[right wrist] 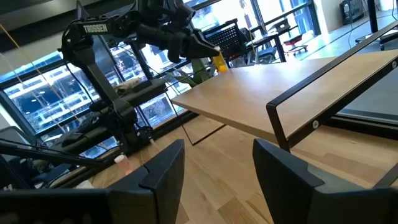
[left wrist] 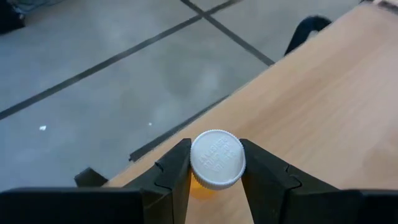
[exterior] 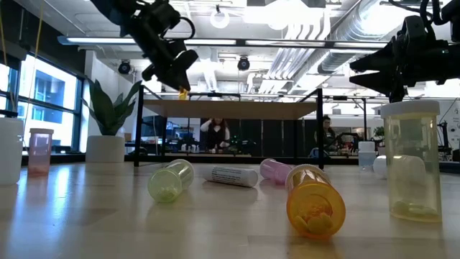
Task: Pick and place medicine bottles onto shelf by color
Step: Put the top small orange pill bottle on the shelf
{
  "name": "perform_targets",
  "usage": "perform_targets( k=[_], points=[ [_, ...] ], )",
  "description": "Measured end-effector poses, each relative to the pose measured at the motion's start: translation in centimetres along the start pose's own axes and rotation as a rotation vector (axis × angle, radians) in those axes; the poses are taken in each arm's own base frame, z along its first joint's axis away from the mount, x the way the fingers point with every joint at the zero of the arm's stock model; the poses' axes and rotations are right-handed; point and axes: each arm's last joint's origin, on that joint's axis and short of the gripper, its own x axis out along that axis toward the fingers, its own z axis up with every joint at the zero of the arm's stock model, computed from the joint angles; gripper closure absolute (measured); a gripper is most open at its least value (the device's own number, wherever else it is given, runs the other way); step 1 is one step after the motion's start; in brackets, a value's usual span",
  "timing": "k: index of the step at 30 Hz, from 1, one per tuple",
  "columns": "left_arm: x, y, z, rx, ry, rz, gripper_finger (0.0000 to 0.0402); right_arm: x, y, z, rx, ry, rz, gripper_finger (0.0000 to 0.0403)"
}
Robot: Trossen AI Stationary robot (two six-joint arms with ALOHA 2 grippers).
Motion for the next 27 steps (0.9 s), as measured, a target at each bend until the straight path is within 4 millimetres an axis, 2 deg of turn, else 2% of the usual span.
perform_targets(
  k=[5,27],
  points=[
    [0.03,0.18,-0.14,-0.049,0.016,0.007,0.0289,0.0,0.0,0.0,0.0,0.0,0.0,0.0221],
    [-0.03,0.24,-0.66,-0.056,0.069,0.017,0.0289,0.0,0.01,0.01,0.001,0.0,0.001,0.0221]
  ],
)
